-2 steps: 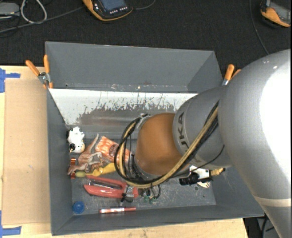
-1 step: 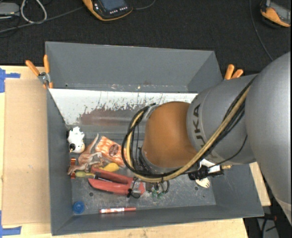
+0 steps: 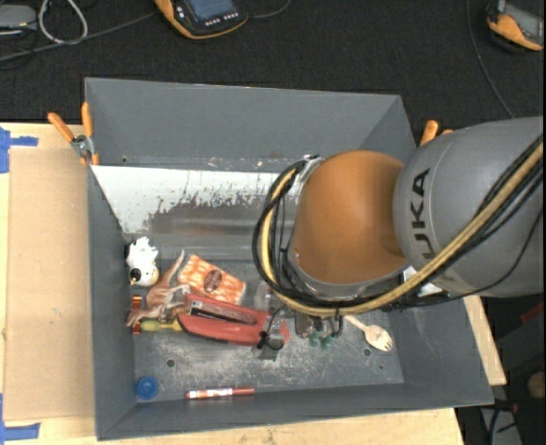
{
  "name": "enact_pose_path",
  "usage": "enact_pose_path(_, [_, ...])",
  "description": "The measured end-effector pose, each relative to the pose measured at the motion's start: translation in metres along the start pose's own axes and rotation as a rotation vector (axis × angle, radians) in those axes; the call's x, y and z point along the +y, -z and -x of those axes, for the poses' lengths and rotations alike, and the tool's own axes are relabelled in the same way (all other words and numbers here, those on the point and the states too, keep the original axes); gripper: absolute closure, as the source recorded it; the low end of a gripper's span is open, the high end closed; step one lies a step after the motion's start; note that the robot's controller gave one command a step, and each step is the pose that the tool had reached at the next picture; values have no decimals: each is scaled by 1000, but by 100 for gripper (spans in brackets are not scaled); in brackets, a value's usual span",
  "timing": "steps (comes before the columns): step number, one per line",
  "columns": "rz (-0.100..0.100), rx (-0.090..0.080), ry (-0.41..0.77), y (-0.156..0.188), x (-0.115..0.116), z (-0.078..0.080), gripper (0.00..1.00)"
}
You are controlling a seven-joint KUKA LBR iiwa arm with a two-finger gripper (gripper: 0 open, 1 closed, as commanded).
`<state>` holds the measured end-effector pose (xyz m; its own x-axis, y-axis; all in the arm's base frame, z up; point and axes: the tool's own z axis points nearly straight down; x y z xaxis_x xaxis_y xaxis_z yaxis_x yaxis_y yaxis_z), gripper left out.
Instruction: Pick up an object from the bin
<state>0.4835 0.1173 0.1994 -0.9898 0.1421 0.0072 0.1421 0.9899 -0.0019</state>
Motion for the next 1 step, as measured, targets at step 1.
enact_pose_path(1, [0,0,-1,0,0,0,100])
